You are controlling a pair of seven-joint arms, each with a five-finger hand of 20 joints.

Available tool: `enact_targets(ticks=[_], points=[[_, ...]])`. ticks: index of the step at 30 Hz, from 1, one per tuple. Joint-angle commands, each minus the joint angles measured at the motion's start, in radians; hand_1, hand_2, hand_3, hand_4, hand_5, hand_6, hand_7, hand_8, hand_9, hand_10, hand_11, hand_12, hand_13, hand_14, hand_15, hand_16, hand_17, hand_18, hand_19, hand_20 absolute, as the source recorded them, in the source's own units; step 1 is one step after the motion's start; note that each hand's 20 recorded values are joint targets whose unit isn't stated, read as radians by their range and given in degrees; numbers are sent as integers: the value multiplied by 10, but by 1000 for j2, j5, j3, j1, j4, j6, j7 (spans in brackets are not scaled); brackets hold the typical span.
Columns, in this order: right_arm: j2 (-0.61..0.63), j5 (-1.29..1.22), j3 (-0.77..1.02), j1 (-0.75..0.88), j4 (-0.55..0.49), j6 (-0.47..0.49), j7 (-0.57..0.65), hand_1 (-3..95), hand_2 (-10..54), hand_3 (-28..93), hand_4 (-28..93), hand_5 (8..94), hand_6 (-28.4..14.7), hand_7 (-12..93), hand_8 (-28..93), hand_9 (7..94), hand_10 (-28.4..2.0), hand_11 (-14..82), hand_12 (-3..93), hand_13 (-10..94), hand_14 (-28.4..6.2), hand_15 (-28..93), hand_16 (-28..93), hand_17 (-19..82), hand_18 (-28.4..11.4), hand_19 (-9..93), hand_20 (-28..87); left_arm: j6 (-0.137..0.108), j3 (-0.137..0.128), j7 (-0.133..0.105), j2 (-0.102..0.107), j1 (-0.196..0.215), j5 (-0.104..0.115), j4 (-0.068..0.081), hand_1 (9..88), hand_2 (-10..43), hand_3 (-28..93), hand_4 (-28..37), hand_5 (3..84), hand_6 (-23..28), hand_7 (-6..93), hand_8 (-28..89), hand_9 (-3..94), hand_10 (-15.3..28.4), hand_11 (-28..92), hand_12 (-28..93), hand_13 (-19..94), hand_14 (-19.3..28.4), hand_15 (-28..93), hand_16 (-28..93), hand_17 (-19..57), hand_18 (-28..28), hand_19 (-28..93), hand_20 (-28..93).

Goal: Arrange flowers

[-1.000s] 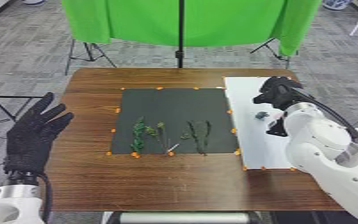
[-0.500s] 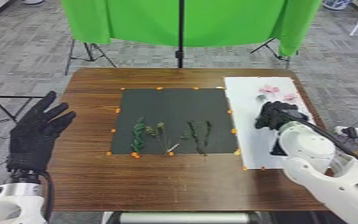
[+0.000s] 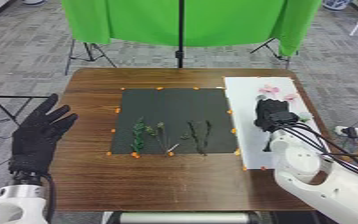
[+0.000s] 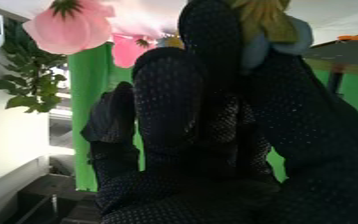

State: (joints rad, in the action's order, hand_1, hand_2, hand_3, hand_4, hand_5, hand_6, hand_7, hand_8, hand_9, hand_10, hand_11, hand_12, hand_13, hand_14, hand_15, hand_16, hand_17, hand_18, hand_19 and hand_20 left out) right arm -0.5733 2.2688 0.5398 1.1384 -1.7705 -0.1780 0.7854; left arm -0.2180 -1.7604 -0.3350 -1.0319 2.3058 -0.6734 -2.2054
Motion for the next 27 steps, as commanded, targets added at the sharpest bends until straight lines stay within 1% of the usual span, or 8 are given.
enact_targets(ticks=[1, 8, 11, 14, 16, 21, 23, 27], points=[[-17, 50, 162, 84, -101, 3, -41, 583, -95, 679, -283, 830, 24, 282, 9, 933, -40, 182, 368, 806, -33, 640, 204, 333, -225, 901, 414, -7, -13, -15, 13, 32, 10, -11, 234, 51, 797, -256, 344, 63, 138, -105, 329, 178, 215, 112, 243, 248, 467, -66, -97, 233, 506, 170], [-194, 71, 128, 6, -140, 38, -151, 579, -95, 693, -283, 848, 18, 261, 17, 936, -42, 189, 362, 814, -36, 641, 202, 337, -228, 909, 415, -6, -35, 0, 16, 29, -3, -25, 234, 51, 797, -255, 345, 64, 137, -105, 329, 179, 215, 112, 243, 248, 467, -67, -97, 233, 507, 171], [-393, 91, 109, -31, -85, 110, -244, 578, -95, 695, -283, 851, 17, 253, 22, 937, -43, 193, 359, 815, -36, 642, 203, 336, -228, 910, 415, -20, -52, 8, 18, 42, -4, -43, 235, 52, 796, -256, 345, 64, 138, -105, 329, 178, 215, 111, 244, 249, 468, -67, -96, 233, 508, 172], [-580, 168, 94, -45, -7, 166, -358, 577, -95, 698, -283, 851, 17, 250, 26, 937, -44, 195, 357, 814, -38, 645, 204, 335, -229, 910, 416, -6, -55, 21, 24, 28, -9, -46, 237, 51, 798, -254, 345, 65, 138, -105, 329, 178, 216, 112, 244, 248, 469, -66, -96, 234, 511, 174], [-685, 213, 89, -48, 45, 195, -421, 574, -95, 702, -283, 852, 18, 248, 27, 937, -44, 196, 356, 814, -39, 646, 205, 334, -229, 911, 417, -15, -56, 17, 34, 16, -11, -50, 239, 51, 797, -253, 345, 65, 138, -105, 329, 179, 217, 112, 244, 249, 469, -67, -95, 234, 512, 175], [-844, 284, 73, -39, 135, 225, -510, 567, -95, 712, -283, 852, 18, 247, 30, 937, -45, 199, 355, 812, -40, 649, 206, 329, -228, 911, 420, -4, -64, 40, 58, -33, -23, -46, 240, 51, 796, -251, 345, 65, 137, -105, 329, 179, 218, 112, 246, 249, 470, -67, -95, 234, 513, 176], [-858, 280, 24, -68, 166, 213, -501, 566, -95, 714, -283, 852, 18, 247, 31, 937, -44, 200, 355, 811, -42, 650, 206, 328, -228, 911, 421, -9, -58, 33, 76, -50, -18, -42, 240, 52, 796, -250, 346, 65, 138, -104, 328, 179, 218, 112, 245, 249, 470, -68, -94, 233, 513, 176], [-834, 213, -120, -165, 202, 170, -400, 562, -95, 716, -283, 850, 20, 249, 35, 937, -45, 200, 356, 808, -43, 655, 206, 323, -228, 912, 425, 7, -26, 57, 88, -122, -25, -20, 239, 51, 797, -249, 347, 66, 138, -105, 329, 178, 218, 111, 245, 249, 470, -68, -94, 235, 514, 177]])
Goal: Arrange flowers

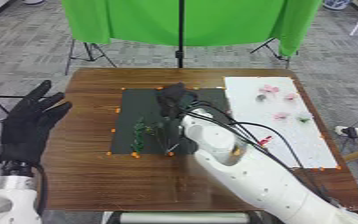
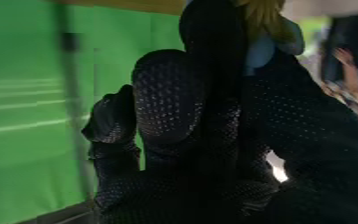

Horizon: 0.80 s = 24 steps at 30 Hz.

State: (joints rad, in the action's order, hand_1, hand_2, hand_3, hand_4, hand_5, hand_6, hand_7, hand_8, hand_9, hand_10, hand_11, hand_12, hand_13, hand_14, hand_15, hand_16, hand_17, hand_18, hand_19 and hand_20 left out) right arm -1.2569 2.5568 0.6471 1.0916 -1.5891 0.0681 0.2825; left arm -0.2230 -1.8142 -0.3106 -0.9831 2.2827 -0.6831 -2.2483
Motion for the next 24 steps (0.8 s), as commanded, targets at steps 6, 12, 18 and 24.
enact_targets(ticks=[6, 12, 18, 24], points=[[-154, -65, -267, -138, 51, -40, 120, 554, -95, 713, -283, 842, 26, 248, 30, 937, -48, 201, 356, 794, -43, 666, 208, 308, -228, 910, 432, 13, 46, 31, 56, -138, -13, 37, 239, 51, 797, -249, 347, 67, 137, -105, 329, 179, 218, 111, 245, 250, 472, -68, -94, 234, 514, 178], [-154, -67, -253, -136, 58, 44, 146, 551, -95, 697, -283, 826, 29, 225, 8, 916, -56, 229, 344, 767, -47, 688, 201, 292, -224, 902, 445, 23, 56, 30, 56, -150, -13, 44, 239, 52, 797, -248, 348, 67, 137, -105, 330, 179, 219, 111, 245, 249, 470, -68, -93, 234, 514, 178], [-161, -38, -242, -133, 67, 79, 124, 516, -95, 665, -283, 776, 30, 200, -18, 859, -69, 288, 311, 719, -57, 723, 184, 262, -224, 889, 462, 25, 67, 34, 63, -168, -9, 52, 242, 51, 797, -248, 348, 67, 137, -105, 329, 179, 217, 111, 245, 249, 471, -68, -94, 235, 514, 178], [-177, 6, -214, -112, 75, 128, 116, 493, -95, 664, -283, 756, 31, 199, -29, 835, -75, 309, 283, 703, -61, 730, 175, 256, -225, 883, 472, 36, 75, 50, 54, -191, -15, 61, 242, 51, 798, -246, 349, 67, 138, -105, 329, 179, 220, 112, 245, 249, 473, -68, -94, 234, 514, 178]])
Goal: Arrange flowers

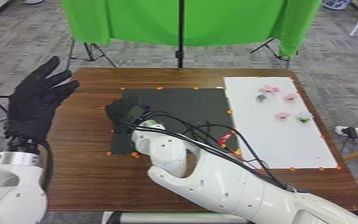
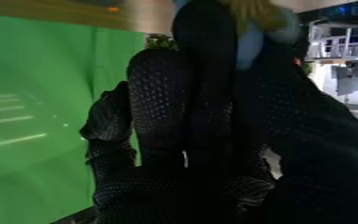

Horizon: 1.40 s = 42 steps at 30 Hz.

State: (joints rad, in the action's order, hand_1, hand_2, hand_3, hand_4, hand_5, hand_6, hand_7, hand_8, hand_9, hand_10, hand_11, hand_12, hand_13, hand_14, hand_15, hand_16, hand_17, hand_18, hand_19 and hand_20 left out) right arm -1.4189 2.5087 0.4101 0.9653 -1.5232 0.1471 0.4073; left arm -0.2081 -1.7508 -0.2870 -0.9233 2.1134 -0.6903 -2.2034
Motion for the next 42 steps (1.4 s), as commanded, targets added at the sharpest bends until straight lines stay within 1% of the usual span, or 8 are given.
enact_targets(ticks=[1, 3, 11, 15, 18, 24, 34, 42], points=[[-17, 61, 32, 20, 11, 57, -11, 483, -95, 670, -283, 745, 32, 200, -34, 830, -77, 313, 275, 696, -64, 732, 173, 254, -226, 882, 475, 22, 16, 29, -7, -28, -9, 19, 242, 51, 798, -246, 349, 67, 138, -104, 329, 179, 220, 112, 245, 249, 473, -69, -94, 234, 514, 178], [-24, 92, 54, 37, 17, 72, -26, 463, -95, 685, -283, 728, 32, 197, -40, 818, -80, 326, 261, 687, -67, 735, 171, 250, -229, 881, 479, 28, 14, 42, -16, -32, -12, 23, 242, 51, 799, -246, 349, 68, 138, -104, 329, 179, 220, 111, 245, 249, 473, -69, -94, 234, 514, 178], [-7, 71, 45, 41, 1, 77, 13, 427, -95, 719, -283, 709, 33, 191, -62, 795, -87, 362, 225, 673, -72, 738, 164, 242, -232, 875, 488, 21, 7, 38, -21, 0, -8, 15, 244, 52, 797, -243, 350, 69, 138, -105, 329, 179, 221, 111, 245, 248, 472, -70, -93, 234, 514, 177], [-3, 59, 112, 89, -58, 71, -12, 411, -95, 734, -283, 707, 34, 190, -78, 790, -91, 376, 213, 670, -74, 740, 161, 243, -232, 874, 488, 11, -33, 37, -54, 77, -8, -8, 246, 53, 794, -242, 350, 69, 138, -105, 330, 179, 222, 111, 246, 249, 473, -69, -93, 233, 514, 177], [36, -31, 157, 91, -133, 47, 24, 389, -95, 756, -283, 700, 34, 189, -124, 783, -95, 394, 189, 667, -76, 742, 158, 243, -233, 875, 487, -10, -59, 13, -76, 148, 1, -30, 246, 53, 793, -242, 350, 69, 138, -105, 330, 179, 222, 110, 247, 249, 474, -69, -93, 234, 514, 177], [205, -161, 263, 66, -260, -62, 123, 366, -95, 756, -283, 677, 25, 186, -139, 765, -104, 398, 183, 653, -85, 745, 157, 236, -237, 875, 488, -32, -68, -19, -91, 212, 18, -49, 246, 52, 794, -242, 350, 69, 139, -104, 330, 180, 223, 111, 246, 249, 473, -70, -94, 234, 514, 177], [581, -294, 459, 177, -310, -107, 338, 357, -95, 794, -281, 615, 10, 188, -136, 685, -141, 334, 155, 584, -118, 733, 126, 204, -242, 847, 481, -55, -53, -33, -97, 224, 39, -38, 243, 53, 795, -242, 350, 70, 137, -105, 329, 180, 223, 111, 245, 249, 472, -70, -94, 234, 514, 177], [712, -348, 592, 328, -279, -36, 433, 339, -95, 806, -282, 523, 4, 196, -143, 571, -180, 269, 138, 486, -158, 741, 88, 158, -246, 824, 478, -59, -49, -51, -102, 244, 38, -44, 243, 53, 795, -243, 348, 68, 138, -105, 329, 179, 222, 111, 244, 249, 472, -69, -94, 233, 513, 177]])
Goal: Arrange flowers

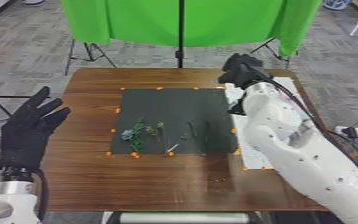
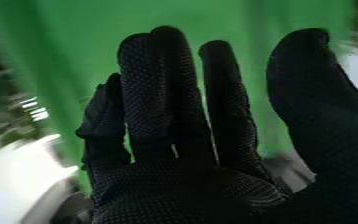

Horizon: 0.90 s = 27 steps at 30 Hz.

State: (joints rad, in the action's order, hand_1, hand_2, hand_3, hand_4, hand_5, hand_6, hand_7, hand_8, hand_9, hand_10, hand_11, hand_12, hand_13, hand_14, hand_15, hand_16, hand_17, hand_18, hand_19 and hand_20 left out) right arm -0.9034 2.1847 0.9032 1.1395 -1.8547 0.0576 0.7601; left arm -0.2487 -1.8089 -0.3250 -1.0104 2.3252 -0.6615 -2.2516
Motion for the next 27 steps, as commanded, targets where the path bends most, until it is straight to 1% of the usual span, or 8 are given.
enact_targets(ticks=[1, 11, 18, 21, 23, 24, 26, 27], points=[[204, -36, 109, 168, 54, 65, 84, 334, -95, 806, -282, 516, 5, 198, -144, 557, -182, 258, 136, 476, -162, 740, 84, 154, -246, 823, 479, -17, 11, -14, -16, 30, 11, 5, 244, 53, 795, -243, 348, 68, 139, -105, 329, 180, 222, 111, 244, 249, 472, -69, -94, 233, 513, 177], [205, -21, 71, 168, 112, 108, 117, 321, -95, 815, -283, 477, 10, 205, -148, 507, -190, 219, 134, 424, -180, 731, 61, 123, -247, 810, 488, -8, 18, -10, -23, 20, 0, 3, 245, 53, 795, -242, 347, 68, 140, -105, 328, 180, 222, 112, 244, 249, 472, -69, -94, 233, 513, 177], [202, -32, 2, 129, 160, 121, 166, 344, -95, 829, -282, 476, 13, 209, -151, 523, -189, 216, 136, 439, -177, 734, 54, 130, -250, 820, 500, -6, 25, -7, -25, 13, 0, 8, 244, 52, 796, -241, 347, 68, 140, -106, 328, 179, 222, 112, 245, 249, 473, -69, -94, 233, 513, 177], [207, -23, -35, 121, 177, 76, 177, 393, -95, 851, -279, 508, 17, 232, -161, 584, -174, 237, 138, 508, -148, 735, 66, 169, -252, 843, 510, -3, 27, -3, -28, 12, -1, 10, 245, 52, 795, -241, 347, 68, 141, -106, 329, 180, 223, 112, 245, 248, 473, -70, -94, 233, 513, 177], [218, 19, -93, 100, 199, -20, 182, 430, -95, 829, -280, 544, 20, 252, -168, 631, -159, 258, 141, 558, -118, 717, 113, 198, -249, 862, 507, -1, 28, -1, -32, 14, -4, 10, 246, 52, 795, -241, 347, 68, 141, -106, 329, 181, 222, 111, 245, 248, 473, -70, -94, 233, 513, 177], [223, 30, -109, 99, 202, -42, 188, 464, -95, 799, -281, 571, 23, 273, -153, 677, -139, 241, 171, 599, -87, 690, 158, 222, -246, 879, 495, 5, 28, 10, -37, 12, -9, 11, 246, 52, 795, -241, 346, 68, 142, -106, 329, 181, 222, 111, 244, 249, 473, -69, -94, 233, 513, 177], [235, 57, -141, 95, 211, -119, 189, 527, -95, 742, -282, 630, 19, 347, -93, 790, -95, 155, 272, 683, -44, 655, 213, 283, -239, 916, 485, 11, 32, 15, -42, 10, -10, 13, 246, 52, 795, -241, 347, 68, 141, -106, 329, 181, 223, 111, 244, 249, 472, -70, -94, 233, 513, 176], [240, 68, -170, 79, 220, -162, 194, 551, -95, 723, -282, 669, 17, 374, -74, 835, -77, 141, 302, 725, -34, 647, 227, 310, -233, 924, 496, 6, 36, 6, -36, 12, -4, 13, 246, 52, 796, -241, 346, 68, 141, -106, 329, 181, 223, 111, 244, 249, 472, -70, -94, 233, 513, 176]])
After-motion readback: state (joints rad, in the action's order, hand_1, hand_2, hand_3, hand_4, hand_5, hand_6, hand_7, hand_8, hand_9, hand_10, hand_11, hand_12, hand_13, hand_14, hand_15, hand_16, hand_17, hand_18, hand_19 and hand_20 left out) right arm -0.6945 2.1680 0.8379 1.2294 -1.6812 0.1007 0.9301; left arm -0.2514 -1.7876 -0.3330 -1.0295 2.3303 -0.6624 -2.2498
